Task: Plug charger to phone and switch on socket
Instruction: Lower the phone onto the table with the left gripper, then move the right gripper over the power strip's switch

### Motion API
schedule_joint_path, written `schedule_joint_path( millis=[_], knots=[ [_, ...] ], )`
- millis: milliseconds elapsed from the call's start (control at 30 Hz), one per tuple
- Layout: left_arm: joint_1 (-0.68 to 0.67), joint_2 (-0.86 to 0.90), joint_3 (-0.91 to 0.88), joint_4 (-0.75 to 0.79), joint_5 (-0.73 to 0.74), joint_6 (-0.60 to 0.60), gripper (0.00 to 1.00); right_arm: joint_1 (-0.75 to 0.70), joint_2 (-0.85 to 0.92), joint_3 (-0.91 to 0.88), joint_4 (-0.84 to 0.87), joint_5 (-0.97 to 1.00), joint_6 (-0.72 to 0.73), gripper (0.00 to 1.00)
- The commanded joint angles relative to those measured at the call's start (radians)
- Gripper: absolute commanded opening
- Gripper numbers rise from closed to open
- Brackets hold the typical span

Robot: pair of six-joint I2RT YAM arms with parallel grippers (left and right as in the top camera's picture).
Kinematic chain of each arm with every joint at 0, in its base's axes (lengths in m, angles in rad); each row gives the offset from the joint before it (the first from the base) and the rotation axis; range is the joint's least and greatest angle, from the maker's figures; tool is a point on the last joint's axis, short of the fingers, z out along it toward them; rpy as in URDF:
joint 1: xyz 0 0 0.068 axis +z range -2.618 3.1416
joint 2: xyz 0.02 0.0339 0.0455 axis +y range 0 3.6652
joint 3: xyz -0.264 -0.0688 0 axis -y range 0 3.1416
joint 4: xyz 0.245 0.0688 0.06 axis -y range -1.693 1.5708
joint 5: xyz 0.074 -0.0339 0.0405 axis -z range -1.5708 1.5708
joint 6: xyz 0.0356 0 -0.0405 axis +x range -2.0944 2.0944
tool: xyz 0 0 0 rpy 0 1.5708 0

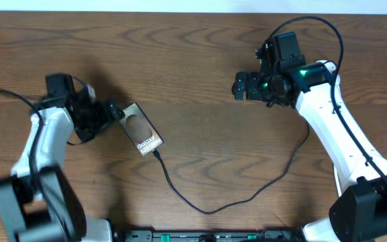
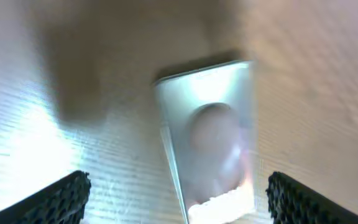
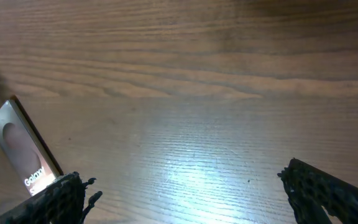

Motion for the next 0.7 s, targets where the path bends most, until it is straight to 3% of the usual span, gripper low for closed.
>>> schedule_joint_path(
  millis=[0,167,400,533,600,667],
  knots=[
    [-0.111,-0.198,0.107,-0.092,-0.154,0.258,0.91,0.008,0.002,0.004,-0.001,0.003,-0.018,0.99],
    [-0.253,-0.403,0.108,-0.092,-0.224,0.258,0.91,0.008,0.002,0.004,-0.026,0.003,-0.018,0.99],
    [-0.265,-0.457,0.107,-0.093,-0.225,0.258,0.92,-0.008,0.001,0.045,-0.073,-0.1,-0.039,0.99],
    [-0.265,-0.449,0.107,-0.093,-0.225,0.258,0.92,-0.094,0.001,0.267,-0.258,-0.124,-0.113,0.99],
    [-0.265,-0.448,0.107,-0.093,-0.225,0.258,0.92,-0.228,0.001,0.474,-0.409,-0.124,-0.178,0.99],
    [-0.265,-0.447,0.107,-0.093,-0.225,0.258,0.92,-0.335,0.001,0.56,-0.467,-0.116,-0.215,0.99]
  ],
)
